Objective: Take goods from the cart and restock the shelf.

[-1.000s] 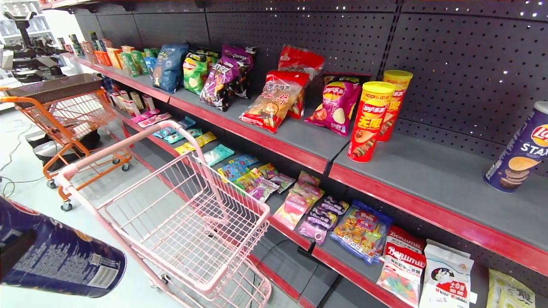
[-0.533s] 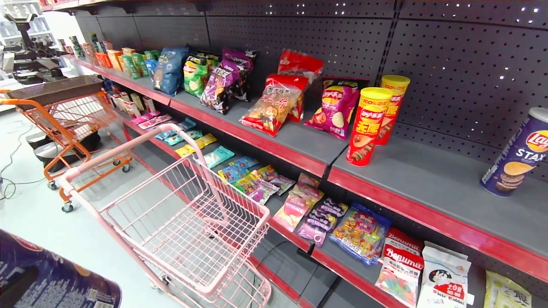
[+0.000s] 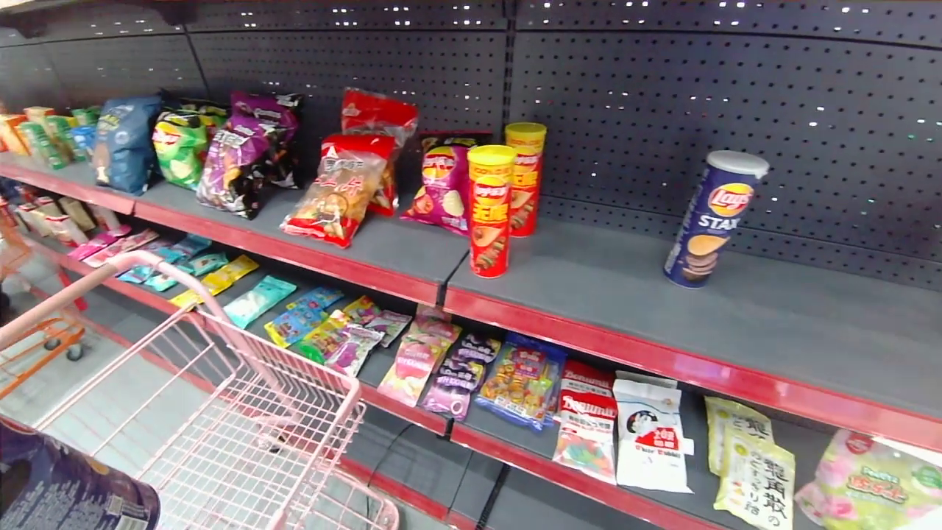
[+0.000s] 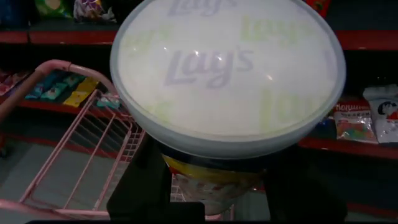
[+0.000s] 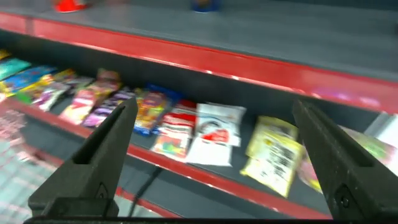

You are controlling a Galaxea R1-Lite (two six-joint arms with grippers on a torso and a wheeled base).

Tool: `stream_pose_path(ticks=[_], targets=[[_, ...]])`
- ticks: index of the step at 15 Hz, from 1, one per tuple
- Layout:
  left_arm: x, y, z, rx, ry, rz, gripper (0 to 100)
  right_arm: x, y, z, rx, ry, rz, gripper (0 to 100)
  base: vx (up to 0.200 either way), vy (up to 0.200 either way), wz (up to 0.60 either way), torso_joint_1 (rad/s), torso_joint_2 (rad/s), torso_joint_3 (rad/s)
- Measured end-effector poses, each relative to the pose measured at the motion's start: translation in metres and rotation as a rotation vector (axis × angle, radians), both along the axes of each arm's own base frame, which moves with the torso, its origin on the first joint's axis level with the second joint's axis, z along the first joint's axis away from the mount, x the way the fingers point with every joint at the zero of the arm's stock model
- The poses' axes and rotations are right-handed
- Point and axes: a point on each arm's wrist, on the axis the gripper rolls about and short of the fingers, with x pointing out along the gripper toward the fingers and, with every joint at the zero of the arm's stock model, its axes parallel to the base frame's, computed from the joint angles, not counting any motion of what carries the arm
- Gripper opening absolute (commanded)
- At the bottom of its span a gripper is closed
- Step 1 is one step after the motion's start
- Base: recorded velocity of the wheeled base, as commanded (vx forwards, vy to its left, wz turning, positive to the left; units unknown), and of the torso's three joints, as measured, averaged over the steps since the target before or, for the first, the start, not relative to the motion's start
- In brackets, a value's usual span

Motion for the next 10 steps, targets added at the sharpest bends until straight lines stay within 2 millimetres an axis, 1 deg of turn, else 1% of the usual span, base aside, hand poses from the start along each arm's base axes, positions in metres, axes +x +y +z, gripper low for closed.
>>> stream_pose_path(ticks=[1,5,10], targets=[[-0.0003,0.0,0.0013,0.001,-0.005,0.0,0,0.0,0.0,0.0,0.0,0.0,0.0,100,0.0,0.0,-0.6,0.007,0.0,-0.002],[-0.0008,-0.0001,0.0028,0.004,-0.013,-0.002,0,0.0,0.0,0.0,0.0,0.0,0.0,100,0.0,0.0,0.0,0.0,0.0,0.0],[-0.0017,-0.0001,0.0043,0.004,-0.022,-0.003,0,0.0,0.0,0.0001,-0.002,-0.001,0.0,100,0.2,0.0,0.0,-0.003,0.0,0.001]])
